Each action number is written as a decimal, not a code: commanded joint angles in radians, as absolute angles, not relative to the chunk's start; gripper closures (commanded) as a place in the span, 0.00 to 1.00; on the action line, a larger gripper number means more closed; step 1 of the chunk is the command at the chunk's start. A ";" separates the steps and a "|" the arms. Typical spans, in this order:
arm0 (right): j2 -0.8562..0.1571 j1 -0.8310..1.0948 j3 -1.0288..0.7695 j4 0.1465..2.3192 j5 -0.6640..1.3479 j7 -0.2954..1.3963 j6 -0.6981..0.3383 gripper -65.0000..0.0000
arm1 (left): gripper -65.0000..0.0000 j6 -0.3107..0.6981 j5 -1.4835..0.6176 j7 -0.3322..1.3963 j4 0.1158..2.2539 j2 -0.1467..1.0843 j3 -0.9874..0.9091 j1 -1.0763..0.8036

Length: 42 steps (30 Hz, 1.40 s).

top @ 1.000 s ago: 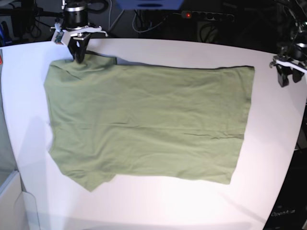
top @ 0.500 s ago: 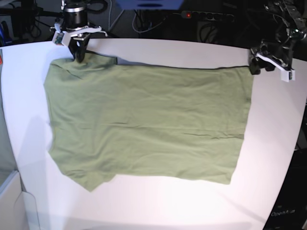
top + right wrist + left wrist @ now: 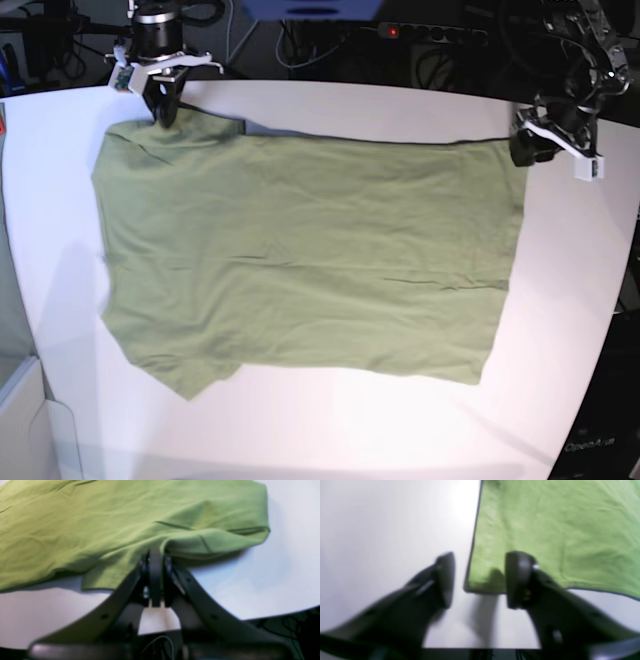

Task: Fold the T-shirt properly
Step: 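Grasp the shoulder corners with the left and right grippers, then lift the shoulder edge and drag it toward the hem with both grippers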

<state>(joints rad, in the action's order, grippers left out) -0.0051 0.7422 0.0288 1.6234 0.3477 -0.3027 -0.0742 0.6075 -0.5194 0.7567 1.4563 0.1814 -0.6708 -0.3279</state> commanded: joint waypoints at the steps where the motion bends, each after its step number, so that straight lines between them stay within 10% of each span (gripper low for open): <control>1: -0.007 0.750 0.030 1.641 0.344 -0.331 -0.079 0.99 | 0.68 0.611 -0.493 0.831 1.445 0.188 -0.661 -0.314; 11: -0.007 0.751 0.031 1.641 0.344 -0.331 -0.079 0.99 | 0.74 0.625 -0.493 0.886 1.369 0.180 -0.651 -0.271; 16: -0.007 0.751 0.031 1.641 0.344 -0.331 -0.079 0.99 | 0.97 0.698 -0.492 0.944 1.362 0.179 -0.662 -0.262; 42: -0.044 0.659 0.028 1.735 0.341 -0.265 -0.076 0.98 | 0.94 0.698 -0.490 1.201 1.520 0.145 -0.811 -0.094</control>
